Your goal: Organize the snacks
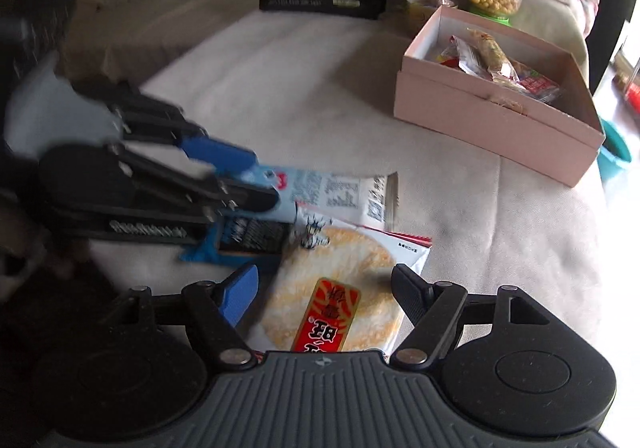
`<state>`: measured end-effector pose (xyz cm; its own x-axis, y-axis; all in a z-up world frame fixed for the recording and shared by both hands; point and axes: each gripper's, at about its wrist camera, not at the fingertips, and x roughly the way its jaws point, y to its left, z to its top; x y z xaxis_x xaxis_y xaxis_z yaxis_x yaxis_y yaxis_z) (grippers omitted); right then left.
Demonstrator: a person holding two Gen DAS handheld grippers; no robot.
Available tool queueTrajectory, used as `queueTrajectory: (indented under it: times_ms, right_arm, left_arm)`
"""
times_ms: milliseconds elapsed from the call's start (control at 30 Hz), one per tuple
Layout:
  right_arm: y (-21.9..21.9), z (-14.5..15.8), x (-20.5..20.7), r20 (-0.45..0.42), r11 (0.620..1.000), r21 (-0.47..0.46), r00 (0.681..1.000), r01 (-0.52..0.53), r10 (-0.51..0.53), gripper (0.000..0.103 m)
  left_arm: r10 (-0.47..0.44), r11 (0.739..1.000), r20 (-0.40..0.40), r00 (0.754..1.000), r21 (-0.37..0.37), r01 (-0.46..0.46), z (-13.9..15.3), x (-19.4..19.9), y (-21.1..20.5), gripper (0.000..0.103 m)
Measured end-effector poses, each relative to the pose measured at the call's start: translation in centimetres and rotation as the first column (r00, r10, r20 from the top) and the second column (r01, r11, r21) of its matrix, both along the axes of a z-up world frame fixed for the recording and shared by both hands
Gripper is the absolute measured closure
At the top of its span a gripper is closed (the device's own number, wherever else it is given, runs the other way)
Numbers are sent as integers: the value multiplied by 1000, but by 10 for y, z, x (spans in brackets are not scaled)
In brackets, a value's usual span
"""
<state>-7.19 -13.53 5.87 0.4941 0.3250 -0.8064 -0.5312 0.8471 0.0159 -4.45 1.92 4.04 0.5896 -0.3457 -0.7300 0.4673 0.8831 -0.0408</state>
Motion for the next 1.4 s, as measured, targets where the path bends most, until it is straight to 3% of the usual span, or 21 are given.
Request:
queueTrajectory:
  times_ms: [133,300,500,733,967,1067,1133,1300,1400]
  right_arm:
    - [-7,-8,6,45,997,-64,998,48,-45,29]
    - [-35,-15,28,108,976,-119,980,180,-168,29]
    - [-65,-14,38,63,962,7,960,272,-272,26]
    - [-77,0,8,70,968,108,969,227,-235,25]
    - [-75,-11,-24,69,995,11,992,102,-103,25]
    - [-66,-23,-26,144,984,-128,984,126,-107,25]
    - [-66,-28,-18,185,971,-167,973,168,-137,23]
    - [-83,-31,13,200,954,-50,939,295,-280,23]
    - [-98,-37,34,169,926,59,911,372,-376,22]
  left_arm:
    - [21,1000,0,1000,7,-21,0,1,3,63]
    - [12,1000,-2,1000,3,-12,0,1,1,63]
    - [13,1000,-15,1000,6,-13,-3,3,0,63]
    - [-11,1000,-4,1000,-1,11,2,-4,-3,63]
    - [-118,992,15,993,45,117,1,-19,-21,63]
    - [-210,974,20,977,85,208,-4,-29,-35,62]
    - [-246,963,27,969,124,240,-8,-33,-43,61]
    - [-254,951,68,965,198,236,-15,-31,-49,59]
    - [-211,958,97,973,220,186,-18,-22,-47,56]
